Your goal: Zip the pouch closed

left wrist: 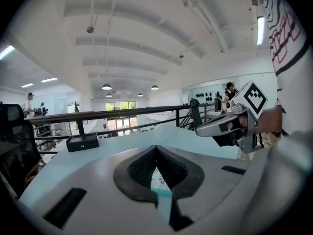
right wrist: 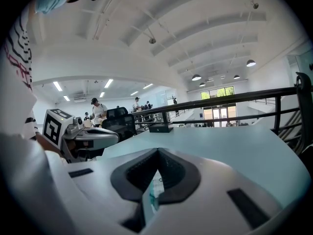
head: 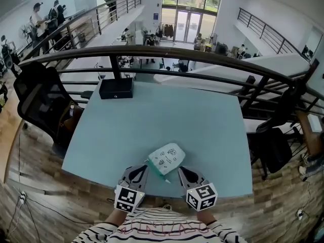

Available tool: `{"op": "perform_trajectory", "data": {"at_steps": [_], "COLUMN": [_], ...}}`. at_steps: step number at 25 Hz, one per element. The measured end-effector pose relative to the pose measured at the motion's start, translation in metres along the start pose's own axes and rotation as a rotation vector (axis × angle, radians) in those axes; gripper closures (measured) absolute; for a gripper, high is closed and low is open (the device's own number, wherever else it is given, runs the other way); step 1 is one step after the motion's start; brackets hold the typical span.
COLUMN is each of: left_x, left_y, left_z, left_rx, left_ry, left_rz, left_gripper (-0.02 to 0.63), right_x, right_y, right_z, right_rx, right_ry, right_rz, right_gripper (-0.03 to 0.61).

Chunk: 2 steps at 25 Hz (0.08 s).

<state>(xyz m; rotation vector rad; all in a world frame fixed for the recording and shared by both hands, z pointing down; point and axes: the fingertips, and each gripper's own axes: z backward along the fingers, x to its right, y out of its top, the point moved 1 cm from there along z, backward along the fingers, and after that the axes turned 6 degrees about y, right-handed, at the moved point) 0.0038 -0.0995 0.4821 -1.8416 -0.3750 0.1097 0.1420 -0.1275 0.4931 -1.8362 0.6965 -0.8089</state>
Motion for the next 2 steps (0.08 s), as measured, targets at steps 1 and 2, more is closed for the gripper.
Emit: {"op": "perform_trajectory", "data": {"at_steps": [1, 2], "left_x": [0.0004, 0.0007], "left_y": [-0.0002, -0.0003], "left_z": [0.0005, 0.001], "left_rx": [0.001, 0.002], "left_ry": [0.001, 0.003], "left_rz": [-0.001, -0.002], "left_gripper": [0.589, 0.589], "right_x": [-0.0001, -0.0003], "right_y": [-0.0005, -0.0011], "right_z": [0.0001, 0.0002], "right_rx": [-0.001, -0.001], "right_ry": [0.0, 0.001], "right_rz": [-0.001, -0.001], "right_gripper": [0.551, 0.551]}}
